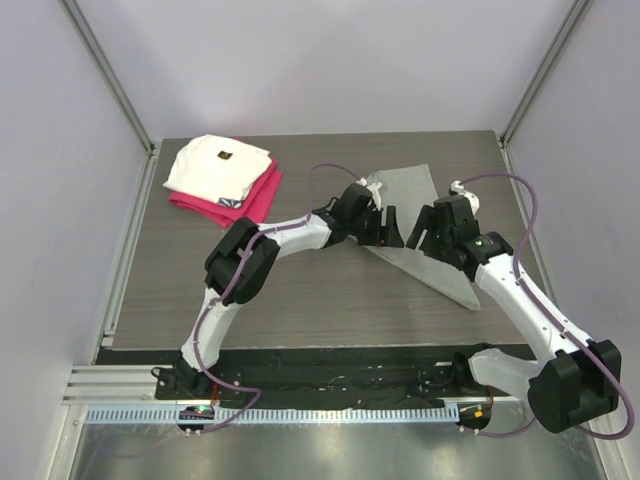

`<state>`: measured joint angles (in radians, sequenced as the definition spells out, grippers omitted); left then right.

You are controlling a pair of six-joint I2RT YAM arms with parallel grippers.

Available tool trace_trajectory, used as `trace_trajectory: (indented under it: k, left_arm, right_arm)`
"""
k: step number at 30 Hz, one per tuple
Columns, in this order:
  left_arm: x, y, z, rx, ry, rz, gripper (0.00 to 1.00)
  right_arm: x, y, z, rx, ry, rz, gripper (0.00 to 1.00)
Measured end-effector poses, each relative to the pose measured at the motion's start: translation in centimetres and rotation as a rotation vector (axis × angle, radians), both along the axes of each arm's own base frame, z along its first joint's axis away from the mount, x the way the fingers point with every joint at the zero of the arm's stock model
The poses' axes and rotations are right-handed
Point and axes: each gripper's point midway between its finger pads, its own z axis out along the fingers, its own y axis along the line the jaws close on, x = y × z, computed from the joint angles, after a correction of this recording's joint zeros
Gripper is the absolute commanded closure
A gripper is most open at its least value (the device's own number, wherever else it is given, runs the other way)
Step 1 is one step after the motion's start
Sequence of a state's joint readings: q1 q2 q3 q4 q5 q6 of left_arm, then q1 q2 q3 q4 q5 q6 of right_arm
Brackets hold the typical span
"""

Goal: Fold the napkin, place the utensils inside, and roll it up
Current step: Fold the napkin

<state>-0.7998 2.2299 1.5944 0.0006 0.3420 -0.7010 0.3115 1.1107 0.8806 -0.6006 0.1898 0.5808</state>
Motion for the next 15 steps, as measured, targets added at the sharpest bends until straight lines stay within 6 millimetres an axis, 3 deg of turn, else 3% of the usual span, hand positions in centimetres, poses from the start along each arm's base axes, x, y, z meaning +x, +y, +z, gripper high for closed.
trace_trajectory:
  k: [4,8,11,15]
  left_arm:
    - [-0.3,-0.6,1.6,-0.042,0.004,-0.010,0.05]
    - [-0.4,0.3,4.3,-0.069,-0.019,0.007,0.03]
    - [-0.4,2.5,7.6,-0.090,-0.055,0.046,0.00]
    - [1.7,8.5,12.6,-0.117,-0.126,0.196,0.00]
  right_arm:
    - [0.1,-2.2,-0.2,0.073,0.031,-0.126,0.23]
    - [0.6,-5.2,-0.2,0.180,0.046,-0.277,0.25]
    - [0.3,-7.2,-0.7,0.257,0.069,-0.384,0.25]
    - [-1.6,-7.3,-2.7,0.335,0.158,-0.465,0.33]
